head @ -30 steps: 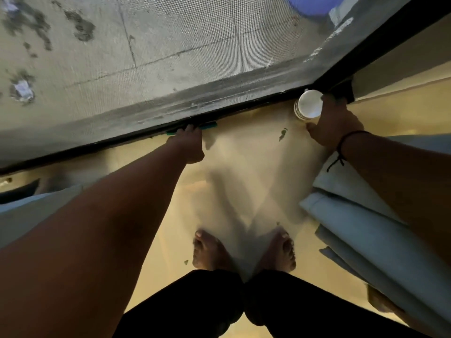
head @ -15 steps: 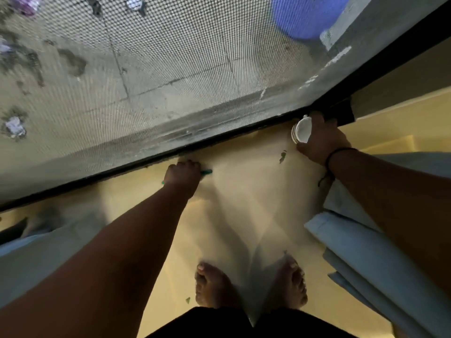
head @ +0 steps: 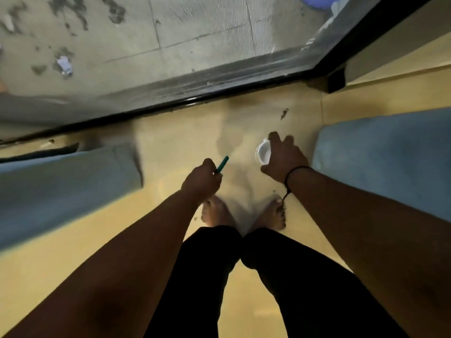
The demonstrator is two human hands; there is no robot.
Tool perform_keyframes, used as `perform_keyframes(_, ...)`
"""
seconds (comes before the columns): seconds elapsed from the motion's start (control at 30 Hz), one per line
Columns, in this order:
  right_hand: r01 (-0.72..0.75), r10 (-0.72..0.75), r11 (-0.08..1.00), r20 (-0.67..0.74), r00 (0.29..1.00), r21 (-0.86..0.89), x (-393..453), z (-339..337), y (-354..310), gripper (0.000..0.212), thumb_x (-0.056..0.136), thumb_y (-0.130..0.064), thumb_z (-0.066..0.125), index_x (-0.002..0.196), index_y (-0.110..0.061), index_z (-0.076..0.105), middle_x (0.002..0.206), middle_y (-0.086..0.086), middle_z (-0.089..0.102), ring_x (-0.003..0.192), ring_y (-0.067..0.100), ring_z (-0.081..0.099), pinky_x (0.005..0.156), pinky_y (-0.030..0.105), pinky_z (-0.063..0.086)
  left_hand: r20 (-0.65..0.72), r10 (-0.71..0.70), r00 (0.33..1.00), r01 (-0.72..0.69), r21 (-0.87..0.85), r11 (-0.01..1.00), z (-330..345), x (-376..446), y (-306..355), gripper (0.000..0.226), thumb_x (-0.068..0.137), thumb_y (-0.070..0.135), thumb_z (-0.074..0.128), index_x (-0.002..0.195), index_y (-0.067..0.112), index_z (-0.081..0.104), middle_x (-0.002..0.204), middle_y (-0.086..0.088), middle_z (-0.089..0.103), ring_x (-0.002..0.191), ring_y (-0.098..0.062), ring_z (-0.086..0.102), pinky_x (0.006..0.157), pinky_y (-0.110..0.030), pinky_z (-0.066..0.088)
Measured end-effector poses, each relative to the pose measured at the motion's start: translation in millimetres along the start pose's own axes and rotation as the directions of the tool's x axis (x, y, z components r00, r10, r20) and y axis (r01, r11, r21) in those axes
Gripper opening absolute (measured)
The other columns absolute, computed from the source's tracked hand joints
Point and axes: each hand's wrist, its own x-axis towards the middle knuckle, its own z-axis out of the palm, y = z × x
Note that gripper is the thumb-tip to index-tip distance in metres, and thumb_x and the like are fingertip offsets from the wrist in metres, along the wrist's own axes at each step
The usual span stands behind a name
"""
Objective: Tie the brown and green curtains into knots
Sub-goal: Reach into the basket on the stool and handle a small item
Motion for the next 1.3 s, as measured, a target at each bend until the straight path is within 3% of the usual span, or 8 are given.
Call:
perform_keyframes(0.33,0.242,-0.221,0.923,0.103,0.970,-0.299,-216,-69,-30,0.074,0.072,-0.034,0.072,0.130,-0.017,0.030,0.117,0.016,0.044,0.098,0.036,0.057,0.075,0.039,0.045,0.034,-0.106,0.994,0.111,-0.381,0.918,-31,-232,21,0.018,0.092,0.033,0.055,0.094,0.016,0.050,0.092,-0.015,0.068,0.079,-0.033,0.065,0.072,-0.043,0.054)
perform_keyframes(0.53,0.287,-0.258,0.916,0.137,0.956,-0.282,-327,-86,1,0.081,0.071,-0.051,0.070,0.132,-0.016,0.029,0.118,0.016,0.049,0.106,0.036,0.057,0.083,0.039,0.048,-0.036,-0.018,0.999,0.005,-0.313,0.950,-30,-346,35,0.018,0.091,0.036,0.056,0.092,0.019,0.051,0.094,-0.009,0.068,0.080,-0.023,0.063,0.069,-0.032,0.048)
perform_keyframes(0.7,0.273,-0.228,0.923,0.186,0.956,-0.272,-424,-109,47,0.091,0.066,-0.050,0.075,0.137,-0.018,0.027,0.126,0.016,0.049,0.114,0.035,0.054,0.091,0.039,0.047,-0.043,0.032,0.999,-0.045,-0.374,0.926,-5,-433,49,0.018,0.087,0.034,0.062,0.083,0.020,0.052,0.097,-0.022,0.067,0.083,-0.039,0.063,0.066,-0.040,0.048)
perform_keyframes(0.83,0.239,-0.192,0.956,0.251,0.949,-0.172,-498,-133,87,0.102,0.069,-0.052,0.074,0.146,-0.013,0.020,0.142,0.013,0.044,0.129,0.029,0.044,0.100,0.030,0.039,0.066,0.092,0.994,-0.066,-0.319,0.946,21,-500,82,0.008,0.085,0.022,0.061,0.082,0.017,0.055,0.090,-0.015,0.067,0.073,-0.026,0.062,0.068,-0.036,0.053)
perform_keyframes(0.93,0.189,-0.160,0.973,0.207,0.965,-0.130,-538,-153,133,0.097,0.067,-0.053,0.074,0.141,-0.014,0.027,0.132,0.013,0.053,0.118,0.030,0.053,0.091,0.031,0.044,0.184,0.114,0.976,-0.039,-0.370,0.928,43,-537,123,0.009,0.084,0.007,0.055,0.088,0.015,0.055,0.077,-0.006,0.065,0.054,-0.013,0.056,0.047,-0.021,0.041)
perform_keyframes(1.03,0.173,-0.156,0.972,0.115,0.981,-0.158,-563,-184,201,0.082,0.064,-0.050,0.070,0.130,-0.008,0.044,0.107,0.013,0.061,0.094,0.030,0.059,0.079,0.031,0.049,0.248,0.112,0.962,0.037,-0.528,0.849,69,-554,191,0.007,0.089,0.001,0.052,0.091,0.007,0.054,0.063,-0.006,0.066,0.044,-0.015,0.055,0.041,-0.018,0.035)
perform_keyframes(1.2,0.114,-0.110,0.993,-0.153,0.982,0.020,-579,-241,345,0.079,0.067,-0.065,0.064,0.127,-0.022,0.036,0.121,0.006,0.061,0.108,0.030,0.060,0.088,0.035,0.048,0.128,0.177,0.976,-0.076,-0.562,0.824,123,-561,366,0.007,0.083,0.002,0.060,0.081,0.008,0.058,0.079,-0.014,0.066,0.060,-0.019,0.058,0.057,-0.023,0.045)
perform_keyframes(1.3,0.088,-0.076,0.995,-0.252,0.965,0.037,-592,-274,436,0.076,0.071,-0.059,0.066,0.131,-0.022,0.039,0.127,0.006,0.059,0.115,0.029,0.057,0.091,0.033,0.045,0.087,0.212,0.974,-0.111,-0.631,0.768,165,-561,467,0.005,0.090,0.007,0.056,0.086,0.009,0.058,0.073,-0.005,0.067,0.060,-0.016,0.057,0.052,-0.020,0.044)
